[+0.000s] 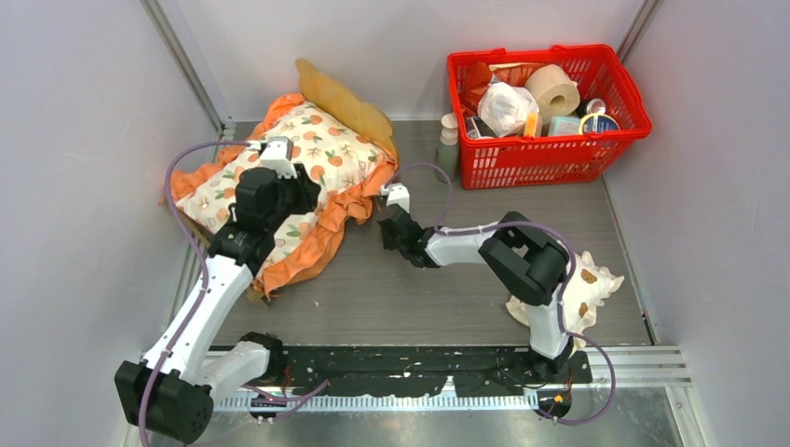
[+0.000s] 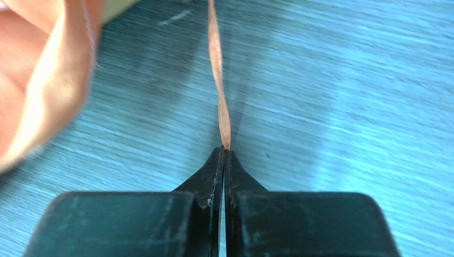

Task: Set up the pet bed
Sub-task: Cross the ropes on the bed frame.

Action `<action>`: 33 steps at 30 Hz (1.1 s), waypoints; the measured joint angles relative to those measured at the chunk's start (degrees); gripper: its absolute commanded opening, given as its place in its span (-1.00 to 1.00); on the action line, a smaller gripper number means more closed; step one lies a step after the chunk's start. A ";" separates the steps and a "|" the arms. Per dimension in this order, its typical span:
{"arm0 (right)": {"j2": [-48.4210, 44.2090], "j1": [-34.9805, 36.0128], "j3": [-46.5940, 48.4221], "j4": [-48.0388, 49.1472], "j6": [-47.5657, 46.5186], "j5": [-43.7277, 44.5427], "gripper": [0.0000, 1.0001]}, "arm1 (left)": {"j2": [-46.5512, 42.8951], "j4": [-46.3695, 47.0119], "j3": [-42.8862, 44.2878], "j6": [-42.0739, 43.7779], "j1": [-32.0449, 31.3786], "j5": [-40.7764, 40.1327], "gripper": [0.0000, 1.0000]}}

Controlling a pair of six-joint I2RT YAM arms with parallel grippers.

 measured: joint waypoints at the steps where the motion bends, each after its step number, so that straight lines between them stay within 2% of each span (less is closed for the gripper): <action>1: -1.44 -0.26 -2.64 1.70 0.02 -0.28 -0.89 | 0.04 0.48 -0.46 -0.44 0.04 0.42 -0.37; 4: -5.29 -0.94 -9.09 5.62 -0.11 -1.14 -0.90 | 1.29 0.63 -0.61 -1.03 0.17 1.95 -0.23; 7: -7.37 -2.05 -12.72 9.53 -0.46 -2.49 -0.90 | 5.38 -0.55 1.66 -0.50 0.28 5.46 -0.27; 11: -9.55 -4.00 -17.05 15.39 -0.37 -5.81 -0.89 | 9.07 0.00 2.19 3.15 0.26 10.14 -0.19; 14: -11.93 -5.07 -19.82 18.62 -0.33 -7.91 -0.89 | 10.97 1.09 2.27 6.67 0.26 12.44 -0.03; 18: -14.23 -5.95 -20.81 21.97 -0.33 -10.21 -0.89 | 17.97 -0.85 9.18 7.93 0.26 13.46 -0.09; 21: -14.38 -6.34 -21.03 24.65 -0.37 -11.72 -0.90 | 25.16 -0.76 18.27 5.22 0.22 14.45 -0.04; 23: -14.38 -6.56 -21.24 25.70 -0.52 -12.24 -0.90 | 27.58 1.22 20.92 3.37 -0.09 14.45 0.00; 27: -14.38 -6.95 -21.24 27.52 -0.52 -14.01 -0.90 | 30.99 6.29 22.32 -1.70 -2.01 11.45 -0.02; 33: -14.38 -7.08 -22.14 30.40 -0.50 -16.11 -0.89 | 35.95 19.23 20.11 -16.41 -4.79 5.33 0.01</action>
